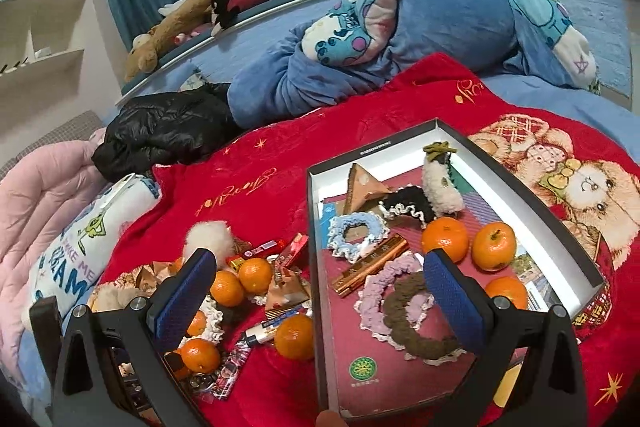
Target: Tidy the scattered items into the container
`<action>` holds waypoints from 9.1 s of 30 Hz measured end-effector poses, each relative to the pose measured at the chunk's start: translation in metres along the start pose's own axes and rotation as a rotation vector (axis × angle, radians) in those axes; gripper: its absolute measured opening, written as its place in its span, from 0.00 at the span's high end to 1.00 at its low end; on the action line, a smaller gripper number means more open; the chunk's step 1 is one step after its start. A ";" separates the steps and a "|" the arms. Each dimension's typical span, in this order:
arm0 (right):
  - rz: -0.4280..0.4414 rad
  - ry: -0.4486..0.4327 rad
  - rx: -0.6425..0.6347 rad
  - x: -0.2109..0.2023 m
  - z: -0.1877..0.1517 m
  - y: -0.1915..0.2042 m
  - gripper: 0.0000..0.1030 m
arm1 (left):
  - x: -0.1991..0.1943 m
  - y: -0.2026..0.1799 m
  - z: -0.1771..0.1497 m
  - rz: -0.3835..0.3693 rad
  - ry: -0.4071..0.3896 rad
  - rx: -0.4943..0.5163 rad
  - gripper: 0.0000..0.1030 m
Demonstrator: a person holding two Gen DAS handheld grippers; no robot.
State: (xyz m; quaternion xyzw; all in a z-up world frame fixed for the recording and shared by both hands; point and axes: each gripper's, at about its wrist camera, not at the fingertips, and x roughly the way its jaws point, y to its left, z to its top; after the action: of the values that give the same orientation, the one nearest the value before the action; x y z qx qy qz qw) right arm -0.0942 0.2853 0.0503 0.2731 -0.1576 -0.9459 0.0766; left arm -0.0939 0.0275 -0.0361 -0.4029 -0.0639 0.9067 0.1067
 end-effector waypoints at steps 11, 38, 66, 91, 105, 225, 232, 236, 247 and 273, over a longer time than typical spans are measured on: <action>0.053 0.025 0.045 0.002 -0.002 -0.001 0.00 | 0.009 0.007 -0.002 -0.089 0.011 -0.050 0.34; 0.144 0.083 -0.037 0.003 -0.013 0.025 0.00 | -0.031 0.009 -0.009 -0.048 -0.089 -0.089 0.67; 0.180 0.302 -0.376 0.067 -0.102 0.130 0.52 | -0.061 0.046 -0.014 0.104 -0.148 -0.076 0.66; 0.088 0.328 -0.453 0.081 -0.115 0.145 0.65 | -0.063 0.040 -0.013 0.087 -0.153 -0.072 0.66; 0.082 0.287 -0.440 0.069 -0.106 0.158 0.64 | -0.088 0.044 -0.009 0.079 -0.246 -0.083 0.66; -0.189 0.177 -0.054 -0.007 -0.010 -0.115 0.64 | 0.040 -0.224 0.022 -0.094 0.030 0.240 0.66; -0.238 0.152 -0.067 -0.013 -0.010 -0.116 0.45 | 0.038 -0.228 0.021 -0.118 0.011 0.260 0.49; -0.232 0.134 -0.026 -0.019 -0.006 -0.122 0.31 | 0.030 -0.233 0.020 -0.118 -0.020 0.287 0.21; -0.219 0.081 -0.059 -0.031 -0.003 -0.109 0.00 | 0.016 -0.218 0.027 0.007 -0.091 0.288 0.08; -0.042 -0.021 -0.123 -0.030 -0.023 0.026 0.00 | -0.106 -0.087 0.015 0.103 -0.343 0.120 0.00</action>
State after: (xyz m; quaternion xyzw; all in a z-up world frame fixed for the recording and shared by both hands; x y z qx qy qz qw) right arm -0.0553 0.2614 0.0554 0.2614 -0.0944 -0.9579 0.0719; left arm -0.0236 0.0854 0.0673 -0.2383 -0.0061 0.9685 0.0713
